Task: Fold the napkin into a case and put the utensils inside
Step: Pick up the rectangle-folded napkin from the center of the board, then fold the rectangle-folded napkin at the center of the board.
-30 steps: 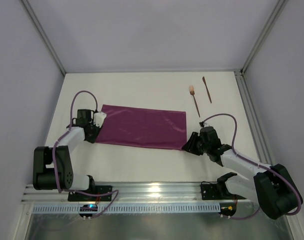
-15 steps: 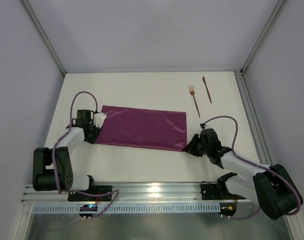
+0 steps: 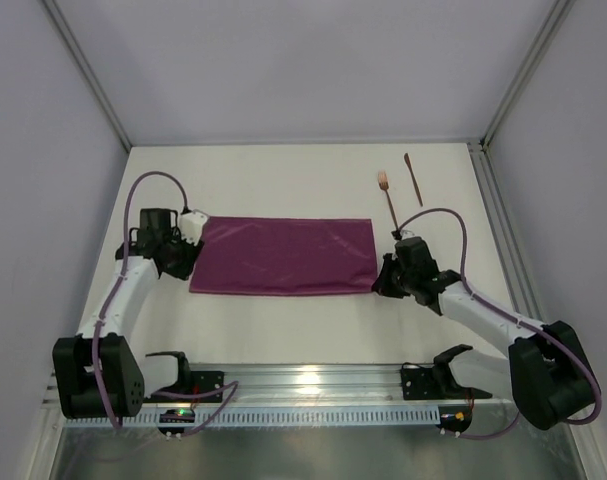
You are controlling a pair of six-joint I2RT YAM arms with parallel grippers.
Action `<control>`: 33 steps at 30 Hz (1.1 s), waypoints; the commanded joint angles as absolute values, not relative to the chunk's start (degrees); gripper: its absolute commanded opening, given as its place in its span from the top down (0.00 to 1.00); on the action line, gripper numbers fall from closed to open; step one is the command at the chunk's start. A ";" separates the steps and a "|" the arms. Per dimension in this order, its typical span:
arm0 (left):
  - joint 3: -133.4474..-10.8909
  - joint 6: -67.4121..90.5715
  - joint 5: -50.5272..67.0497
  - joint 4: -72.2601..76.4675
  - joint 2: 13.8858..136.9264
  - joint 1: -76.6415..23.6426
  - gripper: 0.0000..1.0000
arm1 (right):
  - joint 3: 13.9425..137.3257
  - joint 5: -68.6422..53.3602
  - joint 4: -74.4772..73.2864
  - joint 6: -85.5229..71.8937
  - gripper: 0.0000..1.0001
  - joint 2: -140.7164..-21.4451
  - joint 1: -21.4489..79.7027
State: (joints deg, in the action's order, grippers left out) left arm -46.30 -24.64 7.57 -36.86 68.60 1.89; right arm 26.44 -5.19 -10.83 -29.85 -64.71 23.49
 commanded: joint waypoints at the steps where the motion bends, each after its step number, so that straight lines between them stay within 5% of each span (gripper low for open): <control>1: -47.20 -22.86 6.95 -37.80 70.73 2.11 0.60 | 33.30 -1.85 -17.29 -23.13 0.96 -68.37 23.47; 23: -44.91 -17.84 2.37 -32.96 82.62 2.72 0.69 | 97.88 -1.48 -27.69 -13.45 0.96 -119.33 53.69; 33: -45.44 -18.19 3.52 -34.89 85.69 3.60 0.71 | 104.94 -8.87 -15.05 -15.11 0.96 -126.47 58.01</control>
